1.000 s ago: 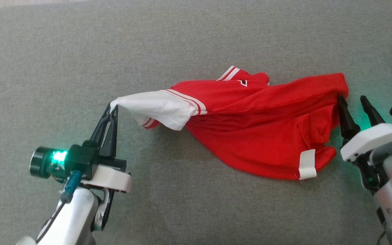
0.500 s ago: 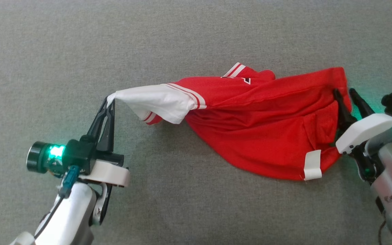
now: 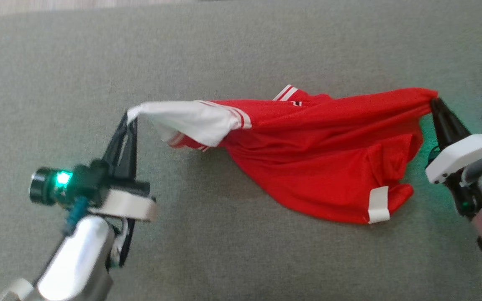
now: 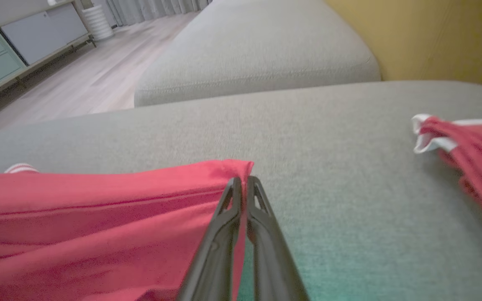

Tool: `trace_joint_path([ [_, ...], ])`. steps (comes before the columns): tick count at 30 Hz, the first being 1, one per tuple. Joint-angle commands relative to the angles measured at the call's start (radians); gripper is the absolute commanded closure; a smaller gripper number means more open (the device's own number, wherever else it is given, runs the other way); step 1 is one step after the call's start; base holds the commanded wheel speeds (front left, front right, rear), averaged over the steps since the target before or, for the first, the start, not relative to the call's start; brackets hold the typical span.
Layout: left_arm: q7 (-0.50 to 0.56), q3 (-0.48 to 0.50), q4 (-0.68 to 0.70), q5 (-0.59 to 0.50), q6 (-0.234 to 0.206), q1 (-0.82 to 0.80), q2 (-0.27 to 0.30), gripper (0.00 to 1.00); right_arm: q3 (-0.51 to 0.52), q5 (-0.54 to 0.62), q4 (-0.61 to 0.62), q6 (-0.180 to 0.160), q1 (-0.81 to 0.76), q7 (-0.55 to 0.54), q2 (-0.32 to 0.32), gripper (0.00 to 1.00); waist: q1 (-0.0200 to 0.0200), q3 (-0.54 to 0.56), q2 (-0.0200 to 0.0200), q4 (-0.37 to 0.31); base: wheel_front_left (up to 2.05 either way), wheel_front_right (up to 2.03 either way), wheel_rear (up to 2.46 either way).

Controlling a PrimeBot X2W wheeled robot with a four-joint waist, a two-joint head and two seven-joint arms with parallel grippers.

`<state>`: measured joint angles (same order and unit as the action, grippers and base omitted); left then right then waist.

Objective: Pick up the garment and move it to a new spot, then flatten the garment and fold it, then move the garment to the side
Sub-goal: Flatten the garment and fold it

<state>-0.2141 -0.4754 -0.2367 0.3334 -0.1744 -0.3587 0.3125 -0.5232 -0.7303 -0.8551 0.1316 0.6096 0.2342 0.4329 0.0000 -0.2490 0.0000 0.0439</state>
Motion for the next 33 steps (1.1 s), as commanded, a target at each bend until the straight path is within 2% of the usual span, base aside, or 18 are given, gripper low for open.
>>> trace_joint_path([
  [1,-0.015,0.063,0.043,0.021,0.009,-0.073,0.028,1.00,-0.007,0.004,0.040,-0.001,0.025,0.020,0.037,1.00,0.0000,0.035,0.0000,-0.014,0.00,0.00,0.00],
  [11,-0.001,0.174,0.147,0.171,0.102,-0.232,0.047,1.00,0.104,0.033,0.293,-0.001,0.022,0.027,0.148,1.00,0.0000,0.197,0.0000,-0.079,0.00,0.00,0.00],
  [18,0.039,0.235,0.260,0.235,0.120,-0.352,0.068,1.00,0.250,0.081,0.534,-0.001,0.000,-0.024,0.225,1.00,0.0000,0.286,0.0000,-0.114,0.00,0.00,0.00],
  [23,0.097,0.253,0.328,0.254,0.115,-0.454,0.081,1.00,0.387,0.149,0.745,-0.001,-0.021,-0.150,0.229,1.00,0.0000,0.315,0.0000,-0.130,0.00,0.00,0.00],
  [27,0.133,0.243,0.327,0.242,0.116,-0.534,0.090,1.00,0.439,0.183,0.837,-0.001,-0.009,-0.235,0.217,1.00,0.0000,0.316,0.0000,-0.135,0.00,0.00,0.00],
  [30,0.166,0.225,0.274,0.241,0.120,-0.609,0.079,1.00,0.446,0.206,0.865,-0.001,0.018,-0.308,0.197,1.00,0.0000,0.309,0.0000,-0.137,0.00,0.00,0.00],
  [33,0.209,0.208,0.179,0.259,0.126,-0.683,0.055,1.00,0.406,0.220,0.839,-0.001,0.066,-0.358,0.190,1.00,0.0000,0.287,0.0000,-0.134,0.00,0.00,0.00],
])
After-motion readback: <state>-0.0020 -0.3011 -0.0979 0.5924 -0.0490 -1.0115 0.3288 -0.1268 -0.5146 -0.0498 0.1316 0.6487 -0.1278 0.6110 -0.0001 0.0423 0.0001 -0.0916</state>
